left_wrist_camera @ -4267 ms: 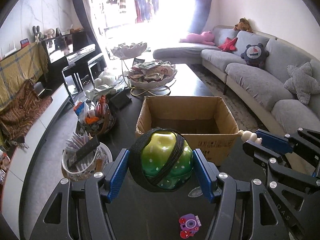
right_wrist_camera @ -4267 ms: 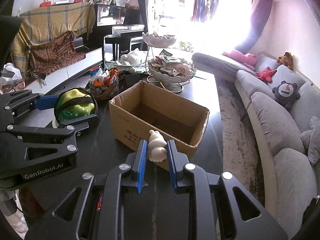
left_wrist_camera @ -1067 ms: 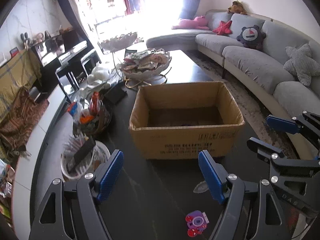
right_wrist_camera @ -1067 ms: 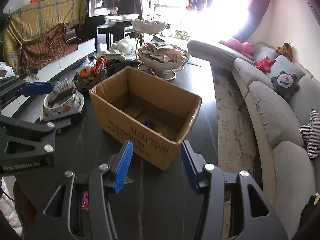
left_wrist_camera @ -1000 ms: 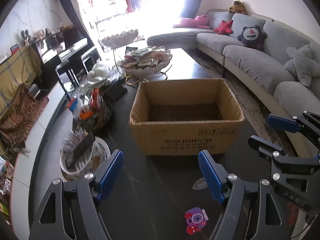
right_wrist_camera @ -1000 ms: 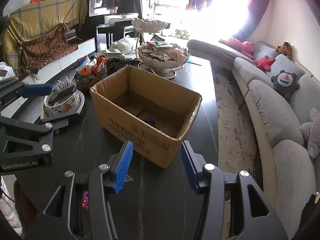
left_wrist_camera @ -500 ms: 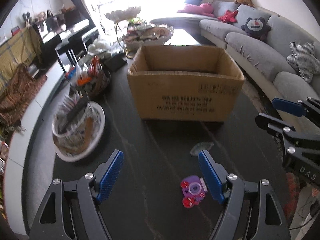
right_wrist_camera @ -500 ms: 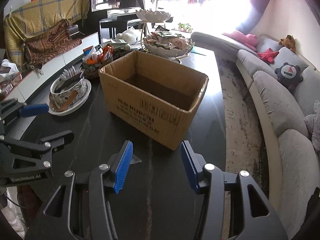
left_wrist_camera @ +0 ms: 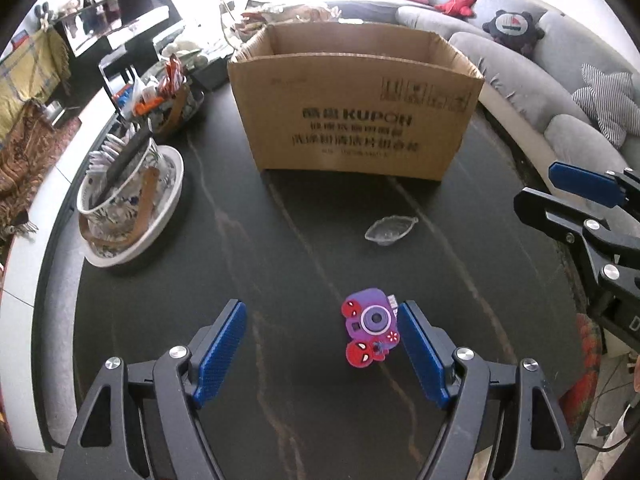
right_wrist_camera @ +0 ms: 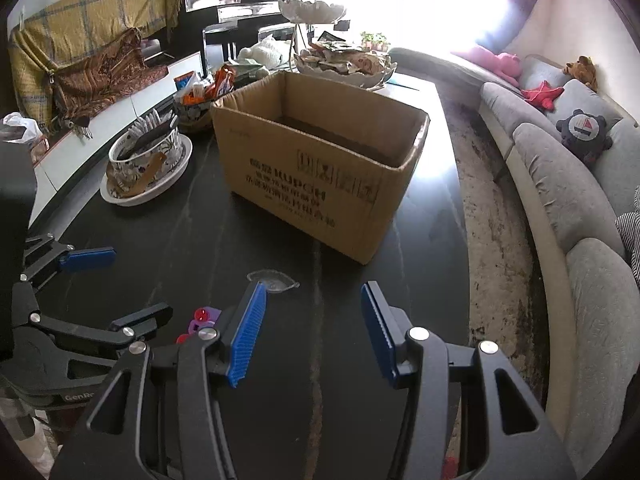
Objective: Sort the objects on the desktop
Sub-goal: 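Move the open left tool down toward the purple Spider-Man toy, then close the left tool on the purple Spider-Man toy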
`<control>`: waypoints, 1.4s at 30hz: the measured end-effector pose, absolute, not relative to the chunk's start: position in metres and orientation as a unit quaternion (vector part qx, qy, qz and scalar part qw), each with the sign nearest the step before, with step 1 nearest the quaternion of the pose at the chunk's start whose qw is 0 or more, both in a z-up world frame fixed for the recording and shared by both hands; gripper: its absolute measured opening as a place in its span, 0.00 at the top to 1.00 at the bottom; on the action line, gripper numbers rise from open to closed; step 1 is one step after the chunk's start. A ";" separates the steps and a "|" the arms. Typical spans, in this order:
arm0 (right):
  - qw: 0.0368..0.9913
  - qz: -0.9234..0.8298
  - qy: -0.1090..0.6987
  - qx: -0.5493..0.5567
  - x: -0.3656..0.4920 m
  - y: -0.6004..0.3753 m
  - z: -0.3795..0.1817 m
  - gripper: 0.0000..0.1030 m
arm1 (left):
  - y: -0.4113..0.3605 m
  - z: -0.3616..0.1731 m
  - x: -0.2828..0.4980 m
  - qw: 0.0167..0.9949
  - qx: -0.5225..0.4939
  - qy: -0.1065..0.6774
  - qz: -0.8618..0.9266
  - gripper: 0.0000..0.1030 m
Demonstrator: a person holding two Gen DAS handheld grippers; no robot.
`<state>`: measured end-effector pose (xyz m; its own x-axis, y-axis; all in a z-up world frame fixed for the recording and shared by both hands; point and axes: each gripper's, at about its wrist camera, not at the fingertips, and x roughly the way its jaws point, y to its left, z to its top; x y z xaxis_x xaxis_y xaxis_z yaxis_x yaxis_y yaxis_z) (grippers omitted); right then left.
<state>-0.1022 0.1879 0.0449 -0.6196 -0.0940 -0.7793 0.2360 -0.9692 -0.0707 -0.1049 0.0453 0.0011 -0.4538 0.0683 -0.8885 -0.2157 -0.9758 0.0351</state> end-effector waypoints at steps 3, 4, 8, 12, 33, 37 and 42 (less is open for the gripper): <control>0.094 -0.894 0.084 0.431 -0.101 0.187 0.041 0.54 | 0.045 -0.005 -0.105 0.082 -0.521 0.067 0.847 0.28; 0.095 -0.893 0.084 0.433 -0.101 0.186 0.039 0.54 | 0.044 -0.006 -0.105 0.081 -0.523 0.065 0.846 0.28; 0.095 -0.888 0.081 0.443 -0.101 0.185 0.030 0.54 | 0.043 -0.015 -0.106 0.076 -0.534 0.057 0.840 0.28; 0.097 -0.879 0.076 0.461 -0.101 0.184 0.015 0.54 | 0.045 -0.027 -0.108 0.076 -0.545 0.058 0.833 0.28; 0.082 -0.844 0.059 0.526 -0.099 0.194 -0.040 0.54 | 0.064 -0.060 -0.117 0.104 -0.571 0.046 0.813 0.28; 0.080 -0.843 0.058 0.529 -0.100 0.197 -0.042 0.54 | 0.068 -0.069 -0.122 0.101 -0.579 0.048 0.807 0.28; 0.077 -0.841 0.053 0.533 -0.101 0.202 -0.047 0.54 | 0.070 -0.078 -0.125 0.096 -0.594 0.039 0.798 0.28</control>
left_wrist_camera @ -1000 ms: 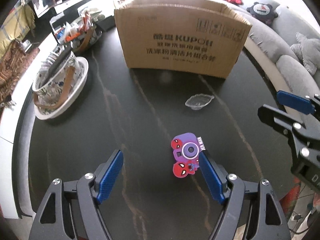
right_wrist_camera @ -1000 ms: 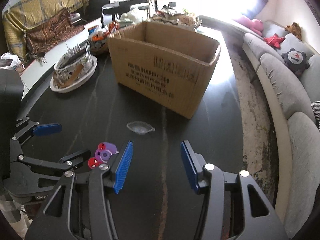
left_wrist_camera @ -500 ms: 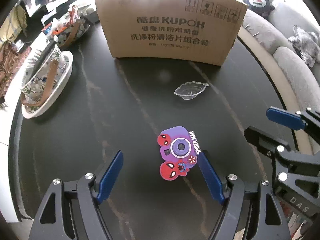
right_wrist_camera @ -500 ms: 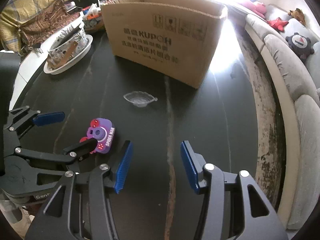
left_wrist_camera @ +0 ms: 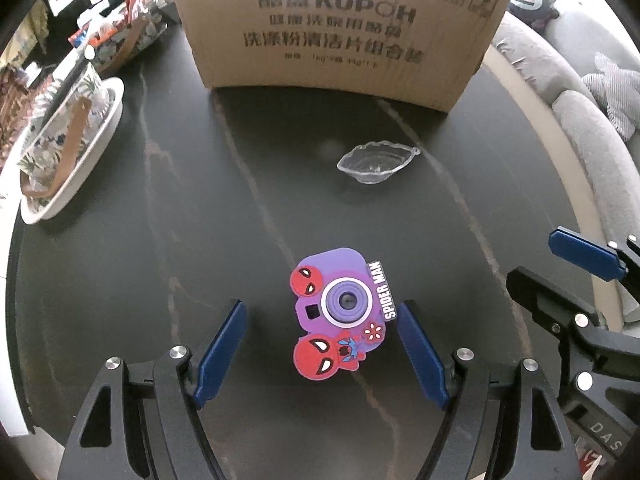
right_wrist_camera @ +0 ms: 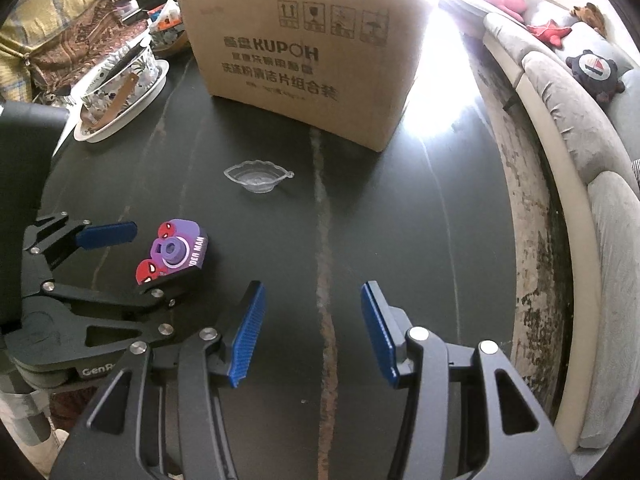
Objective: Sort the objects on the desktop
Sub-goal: 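Close the left tool on the purple Spider-Man toy, then lift the Spider-Man toy with the left tool while the right tool approaches the clear leaf dish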
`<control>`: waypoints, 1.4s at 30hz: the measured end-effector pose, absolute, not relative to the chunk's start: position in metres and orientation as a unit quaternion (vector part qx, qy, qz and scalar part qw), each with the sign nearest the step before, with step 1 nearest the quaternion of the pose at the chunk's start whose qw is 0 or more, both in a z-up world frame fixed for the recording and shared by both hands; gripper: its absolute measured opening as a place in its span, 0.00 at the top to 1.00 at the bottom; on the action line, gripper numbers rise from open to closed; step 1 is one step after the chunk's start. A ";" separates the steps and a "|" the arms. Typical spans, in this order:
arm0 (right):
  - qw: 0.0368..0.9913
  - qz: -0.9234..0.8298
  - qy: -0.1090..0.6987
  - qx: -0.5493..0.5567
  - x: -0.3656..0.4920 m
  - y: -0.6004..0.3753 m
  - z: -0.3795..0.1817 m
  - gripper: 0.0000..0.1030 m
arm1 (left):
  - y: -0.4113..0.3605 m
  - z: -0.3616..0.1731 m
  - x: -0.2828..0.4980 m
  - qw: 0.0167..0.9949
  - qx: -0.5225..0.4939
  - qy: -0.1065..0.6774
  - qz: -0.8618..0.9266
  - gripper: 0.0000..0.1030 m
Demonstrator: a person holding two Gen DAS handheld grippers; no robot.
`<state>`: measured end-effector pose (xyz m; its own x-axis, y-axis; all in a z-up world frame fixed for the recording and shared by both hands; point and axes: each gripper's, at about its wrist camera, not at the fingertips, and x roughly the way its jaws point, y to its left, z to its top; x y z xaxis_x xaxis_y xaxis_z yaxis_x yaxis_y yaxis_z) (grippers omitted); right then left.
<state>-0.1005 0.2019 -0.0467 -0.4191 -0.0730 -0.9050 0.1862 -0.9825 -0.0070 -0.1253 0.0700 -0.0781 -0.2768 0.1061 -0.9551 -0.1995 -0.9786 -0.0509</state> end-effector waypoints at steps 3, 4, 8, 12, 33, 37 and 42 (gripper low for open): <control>0.076 -0.839 0.049 0.537 -0.102 0.205 -0.050 0.54 | 0.071 -0.081 -0.126 0.096 -0.597 0.037 0.795 0.28; 0.075 -0.838 0.048 0.538 -0.102 0.206 -0.051 0.54 | 0.072 -0.081 -0.127 0.095 -0.596 0.038 0.796 0.28; 0.077 -0.837 0.044 0.541 -0.103 0.206 -0.054 0.54 | 0.073 -0.079 -0.126 0.095 -0.583 0.048 0.805 0.42; 0.078 -0.836 0.043 0.542 -0.103 0.207 -0.055 0.54 | 0.078 -0.079 -0.124 0.112 -0.576 0.069 0.807 0.56; 0.092 -0.841 0.043 0.532 -0.103 0.192 -0.047 0.55 | 0.062 -0.047 -0.112 0.123 -0.545 0.060 0.827 0.56; 0.094 -0.841 0.048 0.530 -0.106 0.187 -0.044 0.55 | 0.058 -0.045 -0.112 0.118 -0.540 0.055 0.831 0.56; 0.099 -0.843 0.052 0.527 -0.109 0.180 -0.041 0.55 | 0.046 -0.038 -0.112 0.110 -0.539 0.041 0.834 0.56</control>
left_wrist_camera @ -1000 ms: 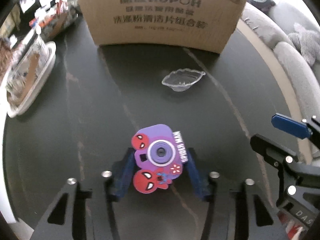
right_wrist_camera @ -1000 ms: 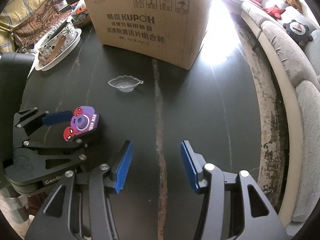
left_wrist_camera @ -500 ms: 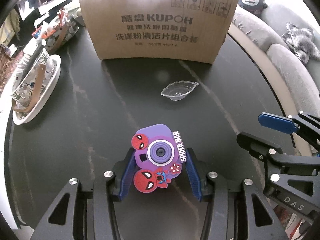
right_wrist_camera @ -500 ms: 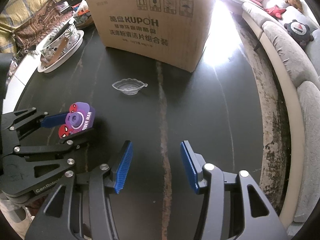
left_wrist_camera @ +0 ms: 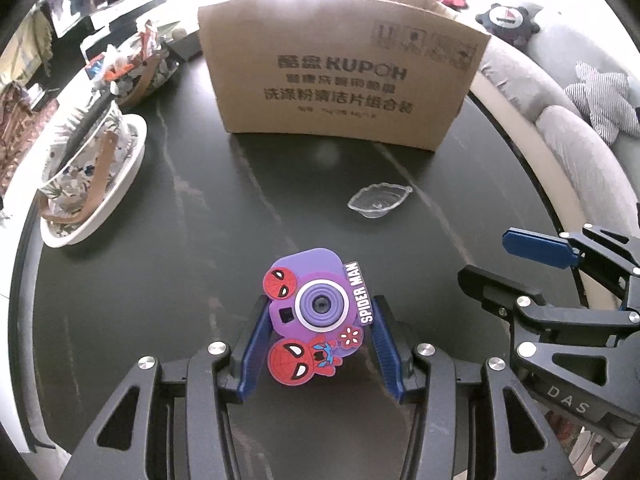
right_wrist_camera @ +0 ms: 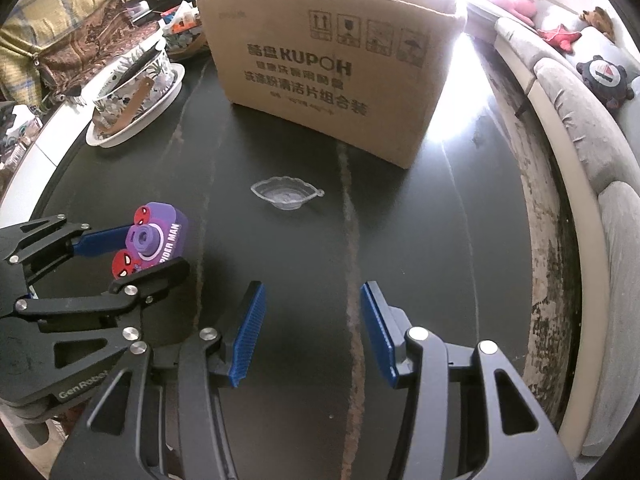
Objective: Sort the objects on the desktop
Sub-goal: 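Lift the Spider-Man toy with the left tool while the right tool approaches the clear leaf dish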
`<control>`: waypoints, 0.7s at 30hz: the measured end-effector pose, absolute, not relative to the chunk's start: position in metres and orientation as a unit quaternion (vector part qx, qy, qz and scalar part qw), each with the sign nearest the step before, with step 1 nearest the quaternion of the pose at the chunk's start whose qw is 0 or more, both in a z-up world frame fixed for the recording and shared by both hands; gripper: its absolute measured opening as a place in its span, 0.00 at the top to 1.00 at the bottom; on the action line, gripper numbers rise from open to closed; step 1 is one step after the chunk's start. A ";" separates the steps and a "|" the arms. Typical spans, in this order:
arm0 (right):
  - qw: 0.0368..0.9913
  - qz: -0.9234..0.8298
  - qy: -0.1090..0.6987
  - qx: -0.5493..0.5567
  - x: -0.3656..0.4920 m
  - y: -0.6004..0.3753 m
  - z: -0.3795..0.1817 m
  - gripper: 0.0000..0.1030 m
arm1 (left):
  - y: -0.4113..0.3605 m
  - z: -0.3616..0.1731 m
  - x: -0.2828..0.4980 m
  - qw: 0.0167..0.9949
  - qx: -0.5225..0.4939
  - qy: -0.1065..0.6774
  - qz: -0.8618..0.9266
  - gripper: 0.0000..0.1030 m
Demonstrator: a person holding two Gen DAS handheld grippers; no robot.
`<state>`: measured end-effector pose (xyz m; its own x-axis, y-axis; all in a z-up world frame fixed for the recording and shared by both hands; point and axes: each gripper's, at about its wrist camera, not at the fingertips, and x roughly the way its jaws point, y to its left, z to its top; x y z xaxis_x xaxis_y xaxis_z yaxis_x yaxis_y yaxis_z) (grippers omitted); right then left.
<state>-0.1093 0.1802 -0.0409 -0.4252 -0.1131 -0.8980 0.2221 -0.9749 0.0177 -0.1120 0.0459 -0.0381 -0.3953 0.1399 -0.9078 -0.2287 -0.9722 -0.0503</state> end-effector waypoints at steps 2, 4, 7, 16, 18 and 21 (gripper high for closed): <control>0.101 -0.843 0.052 0.526 -0.112 0.178 -0.040 0.55 | 0.040 -0.035 -0.112 0.109 -0.542 0.030 0.833 0.56; 0.103 -0.844 0.052 0.525 -0.114 0.177 -0.039 0.55 | 0.037 -0.035 -0.113 0.108 -0.541 0.029 0.834 0.56; 0.106 -0.844 0.048 0.523 -0.117 0.175 -0.038 0.55 | 0.035 -0.035 -0.115 0.104 -0.539 0.036 0.835 0.56; 0.122 -0.845 0.051 0.518 -0.133 0.163 -0.037 0.55 | 0.028 -0.039 -0.127 0.098 -0.542 0.034 0.834 0.56; 0.126 -0.846 0.053 0.515 -0.137 0.161 -0.037 0.55 | 0.027 -0.040 -0.129 0.094 -0.542 0.035 0.834 0.56; 0.132 -0.846 0.057 0.513 -0.144 0.158 -0.038 0.55 | 0.025 -0.040 -0.133 0.093 -0.542 0.035 0.835 0.56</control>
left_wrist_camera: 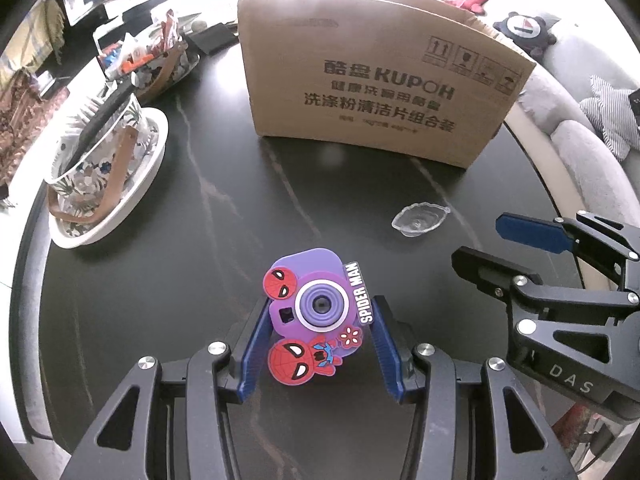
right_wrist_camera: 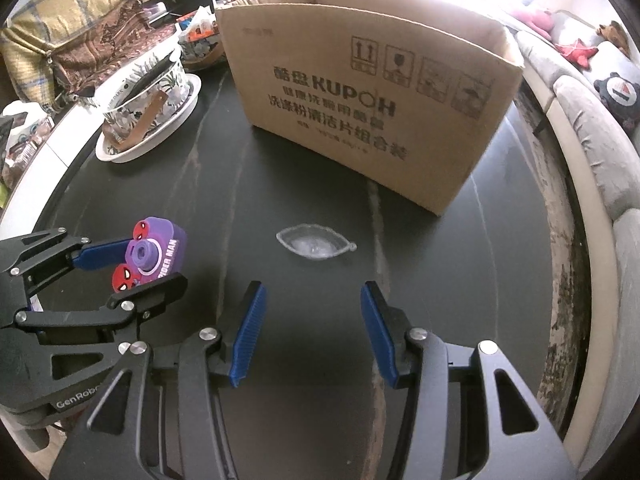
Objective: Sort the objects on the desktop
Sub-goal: 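Lift the Spider-Man toy with the left tool while the right tool approaches the clear leaf dish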
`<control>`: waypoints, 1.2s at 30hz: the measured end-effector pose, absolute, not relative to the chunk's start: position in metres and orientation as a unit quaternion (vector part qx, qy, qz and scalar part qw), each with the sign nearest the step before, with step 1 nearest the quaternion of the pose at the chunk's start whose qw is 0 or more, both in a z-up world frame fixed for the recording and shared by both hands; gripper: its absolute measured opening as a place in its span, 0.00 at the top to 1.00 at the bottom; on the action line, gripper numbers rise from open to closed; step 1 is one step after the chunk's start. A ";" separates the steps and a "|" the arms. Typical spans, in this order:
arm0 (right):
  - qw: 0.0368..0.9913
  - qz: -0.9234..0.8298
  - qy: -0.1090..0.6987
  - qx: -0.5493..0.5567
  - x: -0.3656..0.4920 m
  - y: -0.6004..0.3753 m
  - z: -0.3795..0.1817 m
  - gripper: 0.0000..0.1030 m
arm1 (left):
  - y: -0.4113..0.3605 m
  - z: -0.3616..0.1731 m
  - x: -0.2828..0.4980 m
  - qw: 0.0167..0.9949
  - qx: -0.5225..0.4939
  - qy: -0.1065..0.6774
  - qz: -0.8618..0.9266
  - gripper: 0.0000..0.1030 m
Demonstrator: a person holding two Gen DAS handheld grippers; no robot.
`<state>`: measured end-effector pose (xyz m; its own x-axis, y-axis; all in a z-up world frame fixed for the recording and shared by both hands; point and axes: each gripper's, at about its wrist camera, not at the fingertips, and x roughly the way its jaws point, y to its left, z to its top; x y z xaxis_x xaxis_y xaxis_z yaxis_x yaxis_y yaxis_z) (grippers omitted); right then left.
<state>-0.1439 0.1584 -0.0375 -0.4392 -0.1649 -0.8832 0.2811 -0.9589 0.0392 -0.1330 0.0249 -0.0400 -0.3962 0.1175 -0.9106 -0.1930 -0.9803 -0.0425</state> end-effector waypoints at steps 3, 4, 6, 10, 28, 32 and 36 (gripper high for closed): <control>0.139 -0.847 0.056 0.510 -0.150 0.156 -0.038 0.55 | 0.024 -0.041 -0.137 0.092 -0.541 0.034 0.835 0.56; 0.142 -0.847 0.055 0.509 -0.152 0.156 -0.038 0.55 | 0.024 -0.041 -0.139 0.091 -0.541 0.035 0.835 0.56; 0.144 -0.846 0.055 0.510 -0.155 0.155 -0.040 0.55 | 0.022 -0.043 -0.141 0.091 -0.542 0.034 0.835 0.56; 0.146 -0.847 0.055 0.509 -0.162 0.152 -0.044 0.51 | 0.019 -0.047 -0.146 0.090 -0.546 0.032 0.832 0.56; 0.157 -0.845 0.053 0.508 -0.192 0.146 -0.063 0.43 | 0.008 -0.065 -0.162 0.082 -0.563 0.021 0.822 0.56; 0.158 -0.842 0.057 0.513 -0.195 0.143 -0.069 0.43 | 0.007 -0.069 -0.163 0.081 -0.566 0.020 0.820 0.56; 0.159 -0.838 0.065 0.518 -0.196 0.139 -0.075 0.43 | 0.006 -0.072 -0.165 0.080 -0.570 0.018 0.818 0.56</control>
